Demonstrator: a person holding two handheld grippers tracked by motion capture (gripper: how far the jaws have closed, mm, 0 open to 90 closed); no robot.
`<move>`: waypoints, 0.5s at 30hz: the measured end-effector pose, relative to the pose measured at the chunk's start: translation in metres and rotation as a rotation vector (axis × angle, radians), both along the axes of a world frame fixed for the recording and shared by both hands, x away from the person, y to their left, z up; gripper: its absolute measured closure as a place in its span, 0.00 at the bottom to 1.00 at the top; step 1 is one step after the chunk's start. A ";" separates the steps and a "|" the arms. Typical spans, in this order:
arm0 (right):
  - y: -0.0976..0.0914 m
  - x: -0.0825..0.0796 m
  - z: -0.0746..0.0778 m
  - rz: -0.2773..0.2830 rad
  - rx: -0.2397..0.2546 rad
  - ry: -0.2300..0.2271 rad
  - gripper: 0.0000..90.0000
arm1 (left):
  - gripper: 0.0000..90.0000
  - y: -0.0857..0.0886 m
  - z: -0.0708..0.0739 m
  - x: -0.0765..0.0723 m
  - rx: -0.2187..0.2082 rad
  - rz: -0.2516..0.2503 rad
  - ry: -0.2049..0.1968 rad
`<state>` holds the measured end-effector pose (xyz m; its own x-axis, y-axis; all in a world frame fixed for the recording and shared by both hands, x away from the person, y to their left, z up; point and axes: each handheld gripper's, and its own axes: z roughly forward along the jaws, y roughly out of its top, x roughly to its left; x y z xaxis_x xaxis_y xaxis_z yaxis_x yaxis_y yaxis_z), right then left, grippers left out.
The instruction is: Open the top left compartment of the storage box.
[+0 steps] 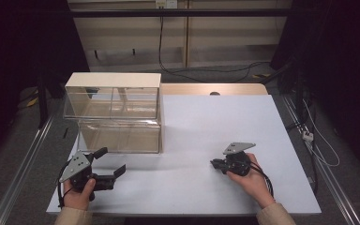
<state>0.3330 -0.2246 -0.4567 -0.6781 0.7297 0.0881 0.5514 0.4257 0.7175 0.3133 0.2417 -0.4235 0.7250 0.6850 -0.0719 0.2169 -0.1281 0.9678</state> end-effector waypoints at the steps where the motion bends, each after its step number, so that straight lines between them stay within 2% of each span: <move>1: -0.001 0.000 0.000 0.001 0.008 0.008 0.95 | 0.05 0.000 0.000 0.000 0.000 -0.001 0.001; 4: -0.002 0.002 0.001 0.003 0.017 0.015 0.95 | 0.05 0.000 0.000 0.000 0.004 -0.005 -0.002; 5: -0.002 0.002 0.003 0.010 0.039 0.013 0.95 | 0.05 0.000 0.000 0.000 0.005 -0.004 -0.003; 8: 0.000 0.003 0.007 0.022 0.055 0.002 0.95 | 0.05 0.000 0.001 0.000 0.000 -0.003 -0.003; 12: 0.011 0.002 0.021 0.074 0.106 -0.033 0.95 | 0.05 0.000 0.001 0.000 0.001 -0.002 -0.005; 14: 0.015 0.002 0.024 0.084 0.114 -0.038 0.95 | 0.05 0.000 0.001 0.000 0.003 -0.004 -0.005; 15: 0.022 0.002 0.028 0.112 0.121 -0.049 0.95 | 0.05 -0.001 0.001 0.000 0.002 -0.003 -0.004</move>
<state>0.3345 -0.2027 -0.4289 -0.7604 0.6351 0.1359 0.4685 0.3913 0.7921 0.3131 0.2412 -0.4226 0.7276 0.6827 -0.0675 0.2127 -0.1308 0.9683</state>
